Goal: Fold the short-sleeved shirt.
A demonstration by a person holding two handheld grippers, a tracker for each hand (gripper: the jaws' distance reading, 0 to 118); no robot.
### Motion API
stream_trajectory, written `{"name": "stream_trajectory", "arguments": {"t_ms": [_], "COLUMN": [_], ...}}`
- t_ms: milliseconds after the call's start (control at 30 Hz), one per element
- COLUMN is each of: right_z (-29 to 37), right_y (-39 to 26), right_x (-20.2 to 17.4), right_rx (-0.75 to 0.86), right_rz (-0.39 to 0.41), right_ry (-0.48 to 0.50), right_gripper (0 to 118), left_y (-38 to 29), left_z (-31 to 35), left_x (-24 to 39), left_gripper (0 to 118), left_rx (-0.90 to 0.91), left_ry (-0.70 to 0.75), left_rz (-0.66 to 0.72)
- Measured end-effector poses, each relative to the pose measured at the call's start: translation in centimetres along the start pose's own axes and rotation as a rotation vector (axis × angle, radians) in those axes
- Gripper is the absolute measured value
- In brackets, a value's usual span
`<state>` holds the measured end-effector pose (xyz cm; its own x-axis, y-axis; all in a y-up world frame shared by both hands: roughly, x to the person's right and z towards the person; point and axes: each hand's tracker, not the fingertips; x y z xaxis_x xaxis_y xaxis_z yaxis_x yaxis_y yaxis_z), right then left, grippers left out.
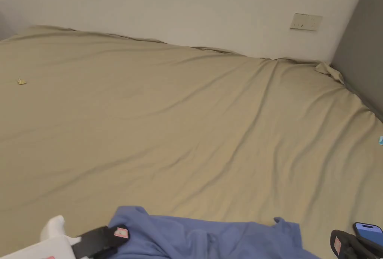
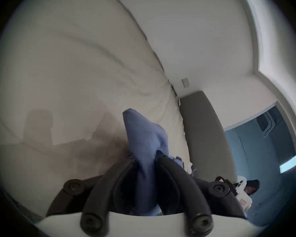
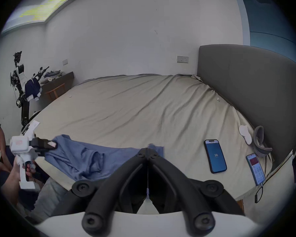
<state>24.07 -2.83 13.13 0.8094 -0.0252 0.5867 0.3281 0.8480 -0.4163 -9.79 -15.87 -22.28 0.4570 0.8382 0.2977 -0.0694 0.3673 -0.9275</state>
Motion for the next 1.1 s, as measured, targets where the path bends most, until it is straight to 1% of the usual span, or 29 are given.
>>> {"name": "stream_trajectory", "arguments": {"t_ms": [33, 100, 133, 200, 233, 267, 333, 367, 433, 467, 533, 567, 633, 667, 733, 800, 833, 867, 900, 933, 967, 1000, 1033, 1100], "right_z": [-0.1, -0.2, -0.3, -0.4, -0.4, -0.4, -0.5, -0.6, -0.8, -0.9, -0.8, -0.6, -0.1, 0.1, 0.5, 0.8, 1.0, 1.1, 1.2, 1.3, 1.3, 1.2, 1.2, 0.9], "right_y": [0.1, 0.2, 0.4, 0.5, 0.5, 0.5, 0.5, 0.4, 0.3, 0.3, 0.2, 0.1, -0.1, -0.1, -0.3, -0.4, -0.4, -0.4, -0.4, -0.4, -0.4, -0.4, -0.3, -0.3], "right_x": [-0.2, -0.4, -0.5, -0.5, -0.6, -0.6, -0.7, -0.7, -0.6, -0.5, -0.3, -0.1, 0.3, 0.5, 1.1, 1.6, 1.8, 2.0, 2.2, 2.3, 2.3, 2.3, 2.2, 2.0], "right_rx": [0.003, 0.012, 0.013, 0.014, 0.016, 0.017, 0.016, 0.013, 0.007, 0.004, 0.001, 0.003, 0.005, 0.006, 0.006, 0.010, 0.011, 0.011, 0.011, 0.012, 0.014, 0.014, 0.014, 0.012], "right_rz": [0.003, 0.011, 0.011, 0.004, 0.002, 0.002, 0.006, 0.009, 0.013, 0.012, 0.005, 0.001, -0.006, -0.008, -0.010, -0.017, -0.023, -0.028, -0.033, -0.035, -0.034, -0.032, -0.030, -0.027], "right_ry": [0.002, 0.009, 0.011, 0.019, 0.023, 0.024, 0.023, 0.021, 0.020, 0.015, 0.006, 0.003, -0.004, -0.012, -0.027, -0.050, -0.055, -0.057, -0.056, -0.056, -0.055, -0.055, -0.053, -0.049], "right_gripper": [3, 3, 3, 3, 3, 3, 3, 3, 3, 3, 3, 3, 3, 3, 3, 3, 3, 3, 3, 3, 3, 3, 3, 3], "left_y": [0.8, 2.4, 3.1, 4.2, 4.5, 4.8, 4.9, 4.8, 3.8, 3.3, 1.9, 0.9, -1.8, -2.9, -5.6, -7.7, -8.6, -9.2, -9.7, -9.6, -9.5, -9.1, -8.3, -6.4], "left_z": [1.3, 3.6, 4.9, 7.2, 8.3, 9.1, 10.1, 9.9, 8.0, 6.8, 3.0, 1.0, -3.3, -5.2, -8.8, -11.4, -12.5, -13.1, -13.7, -13.8, -13.7, -13.3, -12.2, -9.7], "left_x": [0.4, 1.0, 1.7, 2.8, 3.7, 4.6, 7.1, 8.1, 11.1, 12.1, 13.5, 14.3, 15.9, 15.9, 16.2, 15.6, 15.0, 14.4, 13.7, 13.0, 12.6, 12.4, 12.6, 12.6], "left_gripper": [16, 15, 15, 15, 15, 15, 15, 15, 15, 15, 15, 15, 15, 15, 15, 15, 16, 20, 29, 64, 91, 99, 99, 99], "left_rx": [0.047, 0.088, 0.136, 0.166, 0.213, 0.241, 0.253, 0.228, 0.184, 0.142, 0.090, 0.036, -0.039, -0.075, -0.171, -0.238, -0.254, -0.257, -0.264, -0.290, -0.315, -0.331, -0.320, -0.240], "left_ry": [0.024, 0.014, 0.053, 0.099, 0.166, 0.202, 0.238, 0.199, 0.220, 0.207, 0.180, 0.164, 0.198, 0.223, 0.217, 0.243, 0.265, 0.286, 0.298, 0.297, 0.275, 0.265, 0.244, 0.156], "left_rz": [-0.030, -0.069, -0.110, -0.170, -0.208, -0.260, -0.346, -0.390, -0.445, -0.466, -0.485, -0.497, -0.571, -0.621, -0.656, -0.635, -0.650, -0.643, -0.625, -0.604, -0.563, -0.516, -0.474, -0.413]}}
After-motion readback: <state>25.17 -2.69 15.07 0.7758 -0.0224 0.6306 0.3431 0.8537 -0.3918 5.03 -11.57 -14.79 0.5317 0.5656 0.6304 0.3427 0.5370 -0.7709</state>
